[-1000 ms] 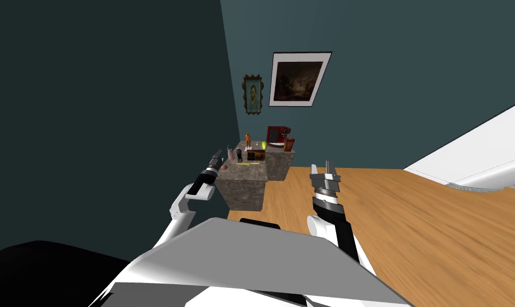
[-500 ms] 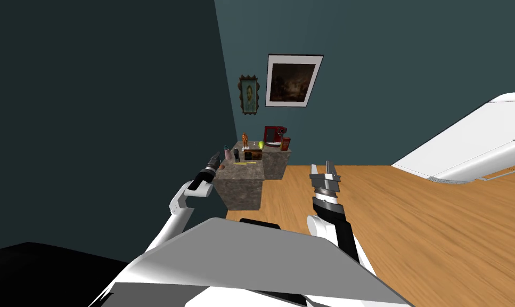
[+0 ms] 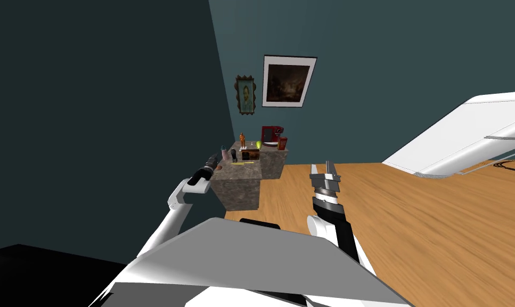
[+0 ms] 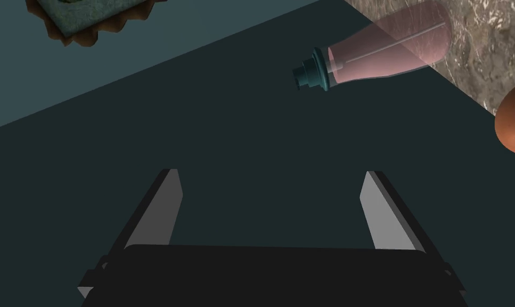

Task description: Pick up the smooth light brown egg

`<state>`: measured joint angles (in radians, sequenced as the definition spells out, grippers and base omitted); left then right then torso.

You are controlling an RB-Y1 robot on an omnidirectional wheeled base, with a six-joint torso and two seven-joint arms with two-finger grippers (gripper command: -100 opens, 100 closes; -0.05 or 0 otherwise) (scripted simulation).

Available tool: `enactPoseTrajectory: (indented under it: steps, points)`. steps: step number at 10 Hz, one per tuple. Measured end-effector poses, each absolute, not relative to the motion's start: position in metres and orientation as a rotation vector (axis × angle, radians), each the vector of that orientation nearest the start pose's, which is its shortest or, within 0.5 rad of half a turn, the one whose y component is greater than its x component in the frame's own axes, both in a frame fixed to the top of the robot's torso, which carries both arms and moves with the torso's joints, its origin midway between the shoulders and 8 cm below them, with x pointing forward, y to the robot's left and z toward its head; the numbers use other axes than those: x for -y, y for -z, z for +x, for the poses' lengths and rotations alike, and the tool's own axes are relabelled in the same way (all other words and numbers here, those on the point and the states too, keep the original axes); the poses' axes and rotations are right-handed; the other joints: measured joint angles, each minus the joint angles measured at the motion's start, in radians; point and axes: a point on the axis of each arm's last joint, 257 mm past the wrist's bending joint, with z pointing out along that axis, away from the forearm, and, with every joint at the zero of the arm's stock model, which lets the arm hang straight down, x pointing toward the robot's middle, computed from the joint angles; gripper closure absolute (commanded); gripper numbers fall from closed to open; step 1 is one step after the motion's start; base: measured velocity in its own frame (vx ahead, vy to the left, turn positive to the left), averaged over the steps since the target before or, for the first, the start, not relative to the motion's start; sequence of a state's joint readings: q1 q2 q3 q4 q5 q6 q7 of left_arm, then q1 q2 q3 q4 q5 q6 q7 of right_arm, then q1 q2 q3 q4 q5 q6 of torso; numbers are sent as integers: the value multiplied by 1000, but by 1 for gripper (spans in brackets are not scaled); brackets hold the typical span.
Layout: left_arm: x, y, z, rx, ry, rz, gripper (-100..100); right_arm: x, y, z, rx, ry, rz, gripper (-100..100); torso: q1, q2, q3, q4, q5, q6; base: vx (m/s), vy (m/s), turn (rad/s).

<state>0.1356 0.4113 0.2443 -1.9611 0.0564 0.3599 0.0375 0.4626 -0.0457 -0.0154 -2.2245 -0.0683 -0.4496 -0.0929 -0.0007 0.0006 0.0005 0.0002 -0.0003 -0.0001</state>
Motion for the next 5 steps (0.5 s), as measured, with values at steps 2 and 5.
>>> enactPoseTrajectory:
  steps: [2,5]
  points:
    - [-457,132,490,-1226,718,-1149,-100,289,-3,364,-628,-1410,764,0,0,0,0,0,0,0,-4,-23,-90]
    - [-486,148,487,-1242,643,-1231,-100,289,-3,364,-628,-1410,764,0,0,-1,0,0,0,0,0,-12,-55]
